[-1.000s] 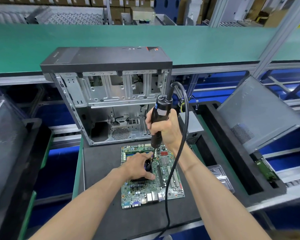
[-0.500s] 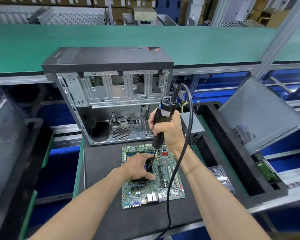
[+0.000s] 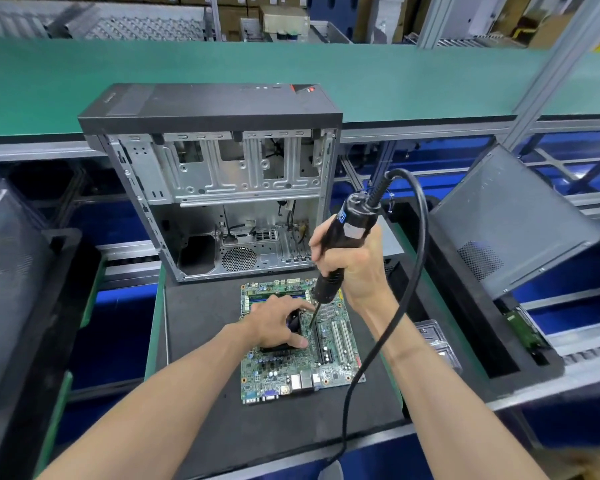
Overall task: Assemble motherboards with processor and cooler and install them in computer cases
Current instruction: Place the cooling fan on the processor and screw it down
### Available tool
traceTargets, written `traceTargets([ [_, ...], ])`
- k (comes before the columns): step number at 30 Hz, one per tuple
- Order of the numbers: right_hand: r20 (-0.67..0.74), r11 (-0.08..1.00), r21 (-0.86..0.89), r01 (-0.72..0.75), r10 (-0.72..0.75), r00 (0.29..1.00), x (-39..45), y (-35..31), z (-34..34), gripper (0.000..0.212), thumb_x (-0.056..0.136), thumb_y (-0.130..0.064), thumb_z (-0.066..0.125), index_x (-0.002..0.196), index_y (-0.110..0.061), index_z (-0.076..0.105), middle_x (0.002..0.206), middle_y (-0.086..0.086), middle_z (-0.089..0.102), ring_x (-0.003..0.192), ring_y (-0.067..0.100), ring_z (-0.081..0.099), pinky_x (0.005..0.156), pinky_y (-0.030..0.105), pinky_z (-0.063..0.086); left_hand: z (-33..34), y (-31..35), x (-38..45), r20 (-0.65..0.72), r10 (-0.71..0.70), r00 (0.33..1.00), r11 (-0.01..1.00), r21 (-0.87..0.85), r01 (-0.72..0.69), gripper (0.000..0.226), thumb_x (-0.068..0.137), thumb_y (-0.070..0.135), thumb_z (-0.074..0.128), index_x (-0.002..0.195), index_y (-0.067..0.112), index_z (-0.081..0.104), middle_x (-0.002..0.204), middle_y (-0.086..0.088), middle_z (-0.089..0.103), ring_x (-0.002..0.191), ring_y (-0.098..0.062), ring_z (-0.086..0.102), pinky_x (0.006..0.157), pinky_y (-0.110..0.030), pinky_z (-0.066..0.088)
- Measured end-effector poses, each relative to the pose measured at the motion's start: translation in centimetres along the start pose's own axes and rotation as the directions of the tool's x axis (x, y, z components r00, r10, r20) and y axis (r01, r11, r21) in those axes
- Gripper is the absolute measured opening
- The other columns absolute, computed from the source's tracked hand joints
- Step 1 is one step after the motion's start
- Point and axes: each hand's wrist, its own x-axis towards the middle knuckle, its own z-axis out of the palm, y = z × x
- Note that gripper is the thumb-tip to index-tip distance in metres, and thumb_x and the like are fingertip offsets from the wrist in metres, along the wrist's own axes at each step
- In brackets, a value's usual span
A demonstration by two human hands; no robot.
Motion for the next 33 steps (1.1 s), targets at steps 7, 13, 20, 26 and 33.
traceTargets([
  [7, -0.003, 1.0, 0.003, -0.022, 0.022, 1.0, -1.4, -0.7, 1.0, 0.026, 0.044, 0.01, 0.05, 0.064, -0.002, 0.063, 0.056, 0.015, 0.053, 0.052, 0.022, 0.042, 0.048, 0.025, 0.034, -0.2, 0.3, 0.0, 0.063, 0.013, 0.998, 0.997, 0.079, -0.018, 0.024, 0.08, 0.053, 0.076, 0.074, 0.051, 0.054, 0.13, 0.014, 0.045, 0.12, -0.017, 0.033, 0.094, -0.041, 0.019],
  [13, -0.012, 0.999, -0.022, -0.043, 0.043, 0.999, -1.6, -0.8, 1.4, 0.023, 0.045, 0.009, 0.051, 0.063, -0.001, 0.061, 0.055, 0.015, 0.052, 0.051, 0.022, 0.041, 0.048, 0.024, 0.034, -0.2, 0.2, 0.0, 0.051, 0.038, 0.998, 0.997, 0.07, -0.041, 0.019, 0.08, 0.055, 0.076, 0.084, 0.044, 0.061, 0.123, 0.014, 0.045, 0.118, -0.017, 0.033, 0.095, -0.042, 0.018],
  [20, -0.064, 0.996, -0.058, -0.063, 0.059, 0.996, -1.7, -0.9, 2.1, 0.028, 0.046, 0.006, 0.052, 0.063, -0.012, 0.065, 0.056, 0.022, 0.049, 0.053, 0.026, 0.04, 0.049, 0.03, 0.033, -0.5, 0.5, -0.2, 0.06, 0.045, 0.997, 0.996, 0.071, -0.049, 0.017, 0.082, 0.054, 0.075, 0.084, 0.046, 0.06, 0.125, 0.01, 0.047, 0.119, -0.019, 0.034, 0.093, -0.043, 0.023],
  [26, -0.04, 0.998, -0.027, -0.051, 0.05, 0.998, -1.4, -1.2, 2.1, 0.027, 0.045, 0.009, 0.051, 0.063, -0.007, 0.063, 0.056, 0.019, 0.049, 0.052, 0.024, 0.038, 0.048, 0.027, 0.031, -0.6, 0.2, -0.3, 0.065, 0.059, 0.996, 0.997, 0.04, -0.062, 0.016, 0.081, 0.053, 0.076, 0.091, 0.045, 0.067, 0.126, 0.01, 0.047, 0.119, -0.019, 0.034, 0.103, -0.047, 0.025],
  [33, -0.003, 0.997, -0.061, -0.039, 0.039, 0.999, -1.4, -0.2, 1.7, 0.028, 0.045, 0.007, 0.052, 0.063, -0.009, 0.065, 0.057, 0.011, 0.054, 0.055, 0.023, 0.042, 0.048, 0.028, 0.034, -0.6, 0.1, -0.1, 0.065, 0.064, 0.996, 0.998, 0.016, -0.065, 0.014, 0.08, 0.053, 0.077, 0.088, 0.048, 0.067, 0.113, 0.018, 0.045, 0.114, -0.016, 0.032, 0.095, -0.043, 0.023],
])
